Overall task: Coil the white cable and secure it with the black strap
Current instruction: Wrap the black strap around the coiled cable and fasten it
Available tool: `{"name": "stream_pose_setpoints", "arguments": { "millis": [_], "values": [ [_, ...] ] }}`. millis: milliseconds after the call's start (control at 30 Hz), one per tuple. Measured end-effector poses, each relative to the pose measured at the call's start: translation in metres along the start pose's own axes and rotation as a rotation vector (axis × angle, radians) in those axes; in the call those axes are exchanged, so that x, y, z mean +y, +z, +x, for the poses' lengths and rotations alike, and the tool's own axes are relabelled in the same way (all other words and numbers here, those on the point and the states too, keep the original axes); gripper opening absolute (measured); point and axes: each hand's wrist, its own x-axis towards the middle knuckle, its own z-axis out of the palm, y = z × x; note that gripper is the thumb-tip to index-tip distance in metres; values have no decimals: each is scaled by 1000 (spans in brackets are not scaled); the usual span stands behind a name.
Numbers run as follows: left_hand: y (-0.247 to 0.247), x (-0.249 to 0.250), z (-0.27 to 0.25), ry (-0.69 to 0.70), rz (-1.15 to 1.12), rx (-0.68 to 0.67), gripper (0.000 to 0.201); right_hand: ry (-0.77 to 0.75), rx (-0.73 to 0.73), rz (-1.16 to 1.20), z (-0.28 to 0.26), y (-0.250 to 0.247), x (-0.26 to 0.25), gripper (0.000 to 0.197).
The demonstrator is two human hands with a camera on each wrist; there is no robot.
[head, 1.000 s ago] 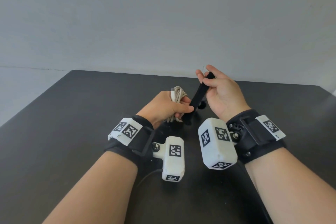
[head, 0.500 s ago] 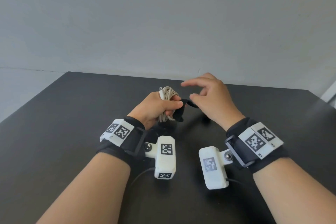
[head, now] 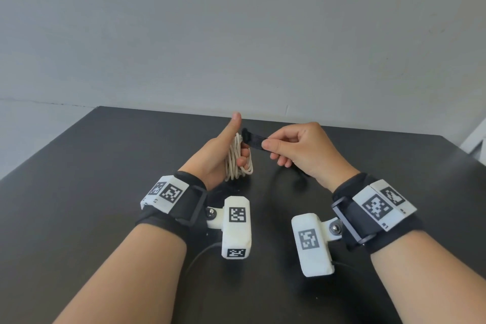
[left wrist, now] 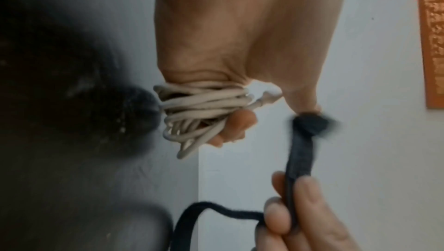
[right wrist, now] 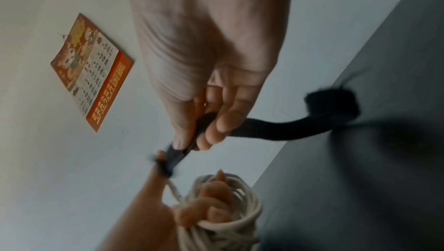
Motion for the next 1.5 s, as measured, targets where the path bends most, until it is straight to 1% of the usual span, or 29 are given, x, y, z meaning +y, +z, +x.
{"name": "stream_pose_setpoints", "arguments": {
  "millis": [67,133,233,400,467,567,633,667,733,800,833,867,933,967,1000,1100,1200,1233,1267,1333,1367,1433,1500],
  "values": [
    [0,1,1,-20,-76,-49,77,30,-72,16,0,5,-6,8],
    [1,2,2,-37,-143,-96,78,48,-131,16,1,12,-12,10],
    [0,0,2,-62,-180,-157,76,80,-92,26,4,16,-17,12],
    [0,2,0,-88,-268,-151,72,127,-40,173,5,14,-16,8],
    [2,2,-1,-107,-274,-157,75,147,-48,214,6,12,-16,7],
    [3,0,0,-134,-264,-193,84,158,-129,238,5,13,-18,5],
    [2,-2,2,-142,-270,-235,91,167,-189,209,4,17,-18,7],
    [1,-2,3,-147,-297,-247,92,179,-195,170,3,19,-18,9],
    [-1,-1,4,-158,-379,-279,90,208,-149,81,4,21,-17,12],
    [-2,0,3,-144,-385,-338,90,224,-95,41,4,21,-17,14],
    [-1,1,1,-133,-360,-361,84,227,-82,37,4,21,-17,15],
    [0,1,-1,-108,-315,-369,71,230,-74,39,4,21,-17,15],
    [1,1,-4,-20,-186,-357,31,234,-64,49,5,20,-17,16],
    [2,1,-5,8,-133,-360,15,236,-64,47,5,19,-16,17],
    [2,0,-6,18,-108,-363,7,237,-67,46,5,19,-17,17],
    [2,-2,-8,35,-118,-356,10,228,-57,67,3,15,-16,19],
    [3,-2,-8,32,-128,-375,14,190,-24,15,3,9,-13,18],
    [4,-2,-9,29,-107,-398,15,157,-25,-13,3,7,-11,25],
    [5,-1,-10,23,-84,-424,15,109,-48,-57,4,4,-9,35],
    [7,1,-13,3,-38,-484,14,23,-167,-158,3,-2,-8,53],
    [9,2,-15,-14,-15,-516,14,2,-238,-198,2,-4,-7,56],
    [13,3,-19,-61,15,-575,15,-2,-355,-252,3,-9,-7,55],
    [16,3,-22,-92,47,-630,21,18,-434,-250,3,-12,-6,50]
  ]
}}
